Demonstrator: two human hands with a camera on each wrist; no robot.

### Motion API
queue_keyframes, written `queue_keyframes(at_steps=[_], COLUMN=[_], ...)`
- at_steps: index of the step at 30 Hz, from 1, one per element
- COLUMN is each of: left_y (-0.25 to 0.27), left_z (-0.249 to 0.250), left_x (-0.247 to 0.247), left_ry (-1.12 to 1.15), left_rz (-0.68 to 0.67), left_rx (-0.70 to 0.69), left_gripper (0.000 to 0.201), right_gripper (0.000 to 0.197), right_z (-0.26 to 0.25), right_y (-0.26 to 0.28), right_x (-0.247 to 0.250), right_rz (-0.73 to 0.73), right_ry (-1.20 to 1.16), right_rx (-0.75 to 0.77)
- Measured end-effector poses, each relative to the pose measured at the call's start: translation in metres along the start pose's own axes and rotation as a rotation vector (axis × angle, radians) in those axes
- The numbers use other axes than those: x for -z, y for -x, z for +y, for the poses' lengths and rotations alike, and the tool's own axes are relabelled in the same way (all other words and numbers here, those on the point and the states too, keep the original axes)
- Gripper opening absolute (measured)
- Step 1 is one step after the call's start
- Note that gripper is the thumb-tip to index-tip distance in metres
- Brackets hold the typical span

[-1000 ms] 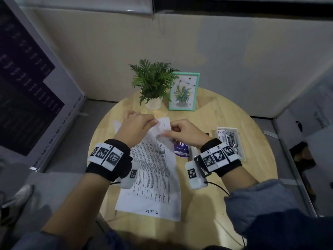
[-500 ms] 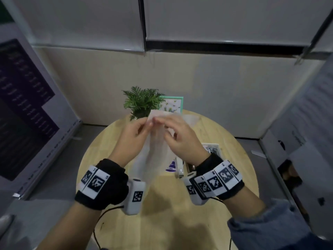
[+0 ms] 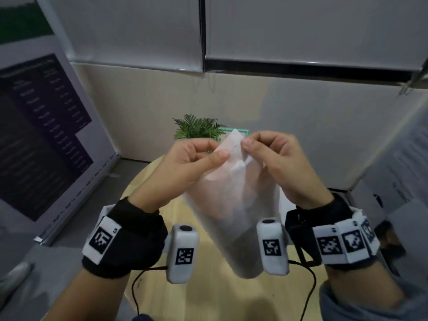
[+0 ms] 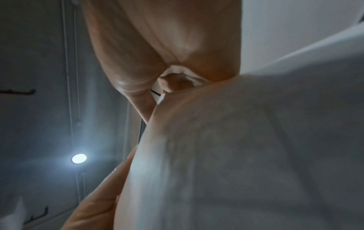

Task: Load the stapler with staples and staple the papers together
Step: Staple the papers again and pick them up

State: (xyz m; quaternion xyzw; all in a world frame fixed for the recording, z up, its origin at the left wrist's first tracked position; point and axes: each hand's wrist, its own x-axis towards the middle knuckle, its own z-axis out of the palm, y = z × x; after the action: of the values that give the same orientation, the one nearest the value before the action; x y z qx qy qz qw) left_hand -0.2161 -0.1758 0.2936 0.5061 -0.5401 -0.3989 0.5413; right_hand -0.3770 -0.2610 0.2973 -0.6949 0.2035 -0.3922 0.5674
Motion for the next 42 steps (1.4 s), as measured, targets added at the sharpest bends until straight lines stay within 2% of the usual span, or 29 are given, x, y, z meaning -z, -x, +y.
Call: queue_keyframes(at_steps=[4,14,21,23,26,27,29,31,35,37,39,42], left_y=[0.006,-0.003,0.005,0.010,0.020,0.024,0.035,0.047,0.078,0.097,0.118,0.153], left_z=[0.011,0.009,-0.007,-0.012,-0.021,-0.024,-0.030,-0.035,-0.045,-0.050,-0.055,-0.068], left_x=[-0.005,-0.021,-0.003,0.006,0.024,0.032,0.053,0.078,0.129,0.155,0.177,0.229], left_ry=[0.010,-0.077,-0.103,-0.160,-0.224,-0.249,-0.298,-0.365,-0.458,-0.459,-0.445,-0.478], left_rz=[-0.009,0.086,-0.006,0.034,0.121,0.157,0.222,0.274,0.407,0.496,0.549,0.539], left_rx=[-0.032,-0.104,-0.042,-0.049,-0.070,-0.074,-0.082,-0.094,-0.133,-0.151,-0.122,-0.036], left_gripper=[0.022,0.018,0.012,0.015,0.013,0.015,0.017,0.012,0.012,0.015,0.017,0.029], right_gripper=[0.026,0.018,0.020,0.013,0.012,0.009,0.021,0.029,0.016,0.026,0.032,0.036], right_z=[-0.007,-0.003,0.011,0.015,0.022,0.026,0.038,0.050,0.067,0.068,0.071,0.088], right_y=[0.006,0.006,0.001,-0.001,-0.004,-0.004,-0.008,-0.015,-0.026,-0.030,-0.033,-0.045], right_x=[0.001,-0.007,-0.004,-0.005,-0.009,-0.012,-0.020,-0.038,-0.098,-0.134,-0.168,-0.238], right_rz=[0.001,0.078,0.127,0.009,-0.302,-0.369,-0.419,-0.433,-0.417,-0.406,-0.405,-0.401], right_ry=[-0.032,0.163,0.187,0.213,0.387,0.472,0.630,0.687,0.710,0.727,0.705,0.674], right_rx=[0.052,0.139,0.093,0.064,-0.037,-0.045,-0.019,-0.024,0.030,0.082,0.138,0.168])
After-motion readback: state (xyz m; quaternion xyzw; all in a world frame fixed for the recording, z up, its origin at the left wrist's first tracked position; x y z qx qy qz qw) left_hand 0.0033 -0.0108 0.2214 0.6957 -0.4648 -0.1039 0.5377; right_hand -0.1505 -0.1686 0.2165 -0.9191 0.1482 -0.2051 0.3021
